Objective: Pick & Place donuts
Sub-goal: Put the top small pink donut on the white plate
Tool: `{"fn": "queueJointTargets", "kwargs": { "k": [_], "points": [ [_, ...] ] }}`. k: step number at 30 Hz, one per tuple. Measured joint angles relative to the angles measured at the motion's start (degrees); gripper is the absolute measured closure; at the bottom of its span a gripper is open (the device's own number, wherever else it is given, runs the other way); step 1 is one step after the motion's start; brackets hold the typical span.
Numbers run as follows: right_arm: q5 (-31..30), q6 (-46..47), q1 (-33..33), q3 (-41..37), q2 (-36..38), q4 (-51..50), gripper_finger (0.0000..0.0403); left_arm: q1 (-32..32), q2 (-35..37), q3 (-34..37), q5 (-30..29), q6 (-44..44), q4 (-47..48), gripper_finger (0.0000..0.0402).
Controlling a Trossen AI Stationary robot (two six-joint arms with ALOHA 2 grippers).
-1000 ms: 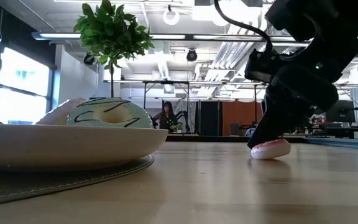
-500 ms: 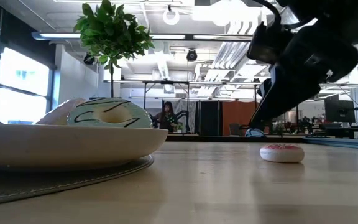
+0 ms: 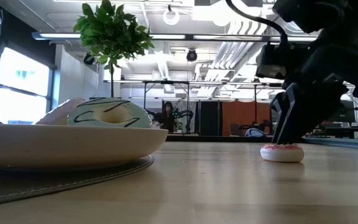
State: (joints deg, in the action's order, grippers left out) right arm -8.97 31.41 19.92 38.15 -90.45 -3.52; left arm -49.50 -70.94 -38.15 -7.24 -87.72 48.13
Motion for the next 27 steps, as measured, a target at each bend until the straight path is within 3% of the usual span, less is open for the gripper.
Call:
{"fn": "queueJointTargets", "kwargs": {
  "k": [11,15,18,22,25,27],
  "points": [
    [0.14,-0.35,0.0,0.02,0.0,0.13,0.0265,-0.52,-0.23,0.0,-0.49,2.9,-1.45,0.0245],
    [0.18,-3.25,0.0,0.02,0.0,3.78,0.0265,-2.01,-1.57,0.02,0.4,7.59,-2.26,0.0245],
    [-1.78,-8.06,0.0,0.02,-0.02,13.69,0.0265,-1.99,-2.45,0.02,0.14,9.05,-3.28,0.0245],
    [-9.35,-19.28,-0.53,0.03,-0.02,33.67,0.0265,-1.97,-2.6,0.02,-2.11,11.11,-4.21,0.0245],
    [-5.83,-26.92,-2.76,0.13,-0.41,45.52,0.0265,-1.92,-2.6,-0.08,-4.52,14.51,-5.43,0.0245],
    [-1.84,-27.11,-4.74,1.2,-1.96,48.62,0.0265,-1.91,-2.62,-0.74,-5.77,16.18,-5.2,0.0245]
  ]
}}
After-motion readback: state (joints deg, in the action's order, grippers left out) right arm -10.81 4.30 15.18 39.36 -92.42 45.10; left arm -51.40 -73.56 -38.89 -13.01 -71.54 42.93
